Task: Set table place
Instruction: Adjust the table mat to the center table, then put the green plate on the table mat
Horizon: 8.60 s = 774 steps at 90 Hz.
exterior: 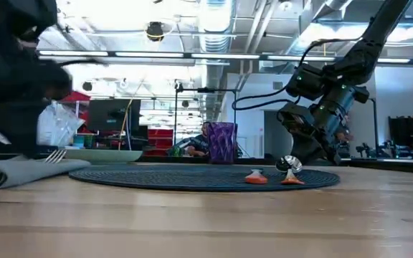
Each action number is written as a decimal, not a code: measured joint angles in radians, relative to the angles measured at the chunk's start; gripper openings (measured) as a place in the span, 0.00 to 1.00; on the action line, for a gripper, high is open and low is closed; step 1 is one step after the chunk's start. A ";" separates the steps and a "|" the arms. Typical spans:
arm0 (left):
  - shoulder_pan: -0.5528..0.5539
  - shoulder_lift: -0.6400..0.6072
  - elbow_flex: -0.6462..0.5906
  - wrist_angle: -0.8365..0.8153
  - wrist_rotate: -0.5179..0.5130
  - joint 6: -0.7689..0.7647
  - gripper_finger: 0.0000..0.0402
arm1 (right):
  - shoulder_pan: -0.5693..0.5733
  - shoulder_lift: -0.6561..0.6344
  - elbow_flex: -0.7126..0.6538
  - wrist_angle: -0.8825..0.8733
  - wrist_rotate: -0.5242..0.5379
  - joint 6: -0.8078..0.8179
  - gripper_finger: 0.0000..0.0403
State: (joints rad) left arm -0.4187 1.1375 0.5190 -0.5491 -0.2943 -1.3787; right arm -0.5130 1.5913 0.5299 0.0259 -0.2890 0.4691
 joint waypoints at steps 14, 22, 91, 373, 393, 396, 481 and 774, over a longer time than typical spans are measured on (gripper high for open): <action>0.067 -0.001 0.046 0.220 -0.065 0.239 0.00 | -0.013 0.003 -0.001 0.066 -0.010 0.031 0.00; 0.123 0.014 0.047 0.342 -0.073 0.349 0.00 | -0.013 0.003 -0.001 0.072 -0.015 0.038 0.00; 0.230 0.608 0.154 0.883 0.458 0.382 0.00 | -0.189 -0.268 0.007 -0.025 -0.050 0.011 0.00; 0.244 0.804 0.746 -0.144 0.215 0.910 0.00 | -0.096 -0.296 0.009 -0.155 -0.134 -0.078 0.00; 0.237 0.806 0.732 -0.036 0.277 0.887 0.00 | -0.096 -0.296 0.009 -0.154 -0.134 -0.078 0.00; 0.231 0.807 0.732 -0.024 0.291 0.883 0.00 | -0.096 -0.296 0.009 -0.154 -0.134 -0.078 0.00; 0.154 0.537 0.675 -0.379 0.126 0.611 0.00 | -0.095 -0.296 0.009 -0.168 -0.210 -0.093 0.00; 0.974 0.268 0.299 -0.119 0.248 1.077 0.24 | -0.131 -0.296 0.009 -0.138 -0.299 -0.179 0.18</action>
State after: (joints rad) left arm 0.5549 1.4060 0.8182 -0.6681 -0.0463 -0.3015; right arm -0.6441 1.2957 0.5388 -0.1125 -0.5884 0.2901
